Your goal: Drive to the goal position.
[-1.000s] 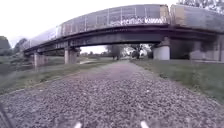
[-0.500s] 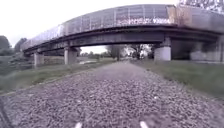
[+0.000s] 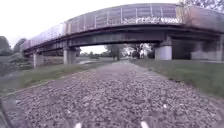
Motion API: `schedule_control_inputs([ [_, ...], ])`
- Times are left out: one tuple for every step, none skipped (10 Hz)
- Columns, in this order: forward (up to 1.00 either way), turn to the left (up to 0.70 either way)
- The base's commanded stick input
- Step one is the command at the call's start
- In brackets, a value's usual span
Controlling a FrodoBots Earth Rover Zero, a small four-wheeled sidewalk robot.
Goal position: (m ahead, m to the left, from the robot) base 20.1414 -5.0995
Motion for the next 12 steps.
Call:
schedule_control_inputs([
  [0.70,0.00],
  [0.70,0.00],
  [0.70,0.00],
  [0.70,0.00],
  [0.70,0.00],
  [0.70,0.00],
  [0.70,0.00],
  [0.70,-0.21],
  [0.70,-0.24],
  [0.70,-0.02],
  [0.70,0.00],
  [0.70,0.00],
])
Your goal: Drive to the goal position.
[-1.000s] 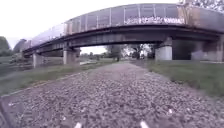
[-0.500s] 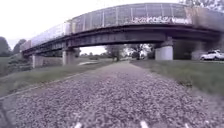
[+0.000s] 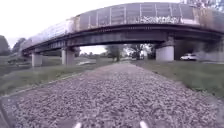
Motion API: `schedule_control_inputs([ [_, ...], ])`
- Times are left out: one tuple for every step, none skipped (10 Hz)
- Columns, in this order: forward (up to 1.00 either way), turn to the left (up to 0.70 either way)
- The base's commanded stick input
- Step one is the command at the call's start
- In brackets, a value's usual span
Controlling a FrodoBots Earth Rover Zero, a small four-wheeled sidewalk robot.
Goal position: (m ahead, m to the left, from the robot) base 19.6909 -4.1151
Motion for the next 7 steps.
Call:
schedule_control_inputs([
  [0.70,0.00],
  [0.70,0.00],
  [0.70,0.00],
  [0.70,0.00],
  [0.70,0.00],
  [0.70,0.00],
  [0.70,0.00],
])
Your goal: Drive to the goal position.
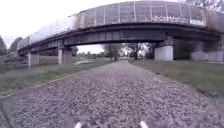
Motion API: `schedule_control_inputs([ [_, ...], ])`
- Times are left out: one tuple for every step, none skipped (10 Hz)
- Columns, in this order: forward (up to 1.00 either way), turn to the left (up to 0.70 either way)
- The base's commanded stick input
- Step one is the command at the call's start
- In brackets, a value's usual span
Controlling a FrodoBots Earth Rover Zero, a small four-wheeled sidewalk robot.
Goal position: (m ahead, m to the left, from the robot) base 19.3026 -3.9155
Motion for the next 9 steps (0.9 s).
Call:
schedule_control_inputs([
  [0.70,0.00],
  [0.70,0.00],
  [0.70,0.00],
  [0.70,0.00],
  [0.70,0.00],
  [0.70,0.00],
  [0.70,0.00],
  [0.70,0.00],
  [0.70,0.00],
])
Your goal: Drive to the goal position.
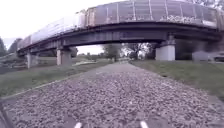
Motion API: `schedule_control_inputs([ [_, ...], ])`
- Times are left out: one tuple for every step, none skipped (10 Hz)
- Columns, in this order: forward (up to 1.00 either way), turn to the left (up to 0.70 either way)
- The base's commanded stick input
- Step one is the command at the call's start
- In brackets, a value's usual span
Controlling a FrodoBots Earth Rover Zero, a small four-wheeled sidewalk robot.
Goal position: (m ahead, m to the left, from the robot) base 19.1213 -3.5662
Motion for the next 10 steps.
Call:
schedule_control_inputs([
  [0.70,0.00],
  [0.70,0.00],
  [0.70,0.00],
  [0.70,0.00],
  [0.70,0.00],
  [0.70,0.00],
  [0.70,0.00],
  [0.70,0.00],
  [0.70,0.00],
  [0.70,0.00],
])
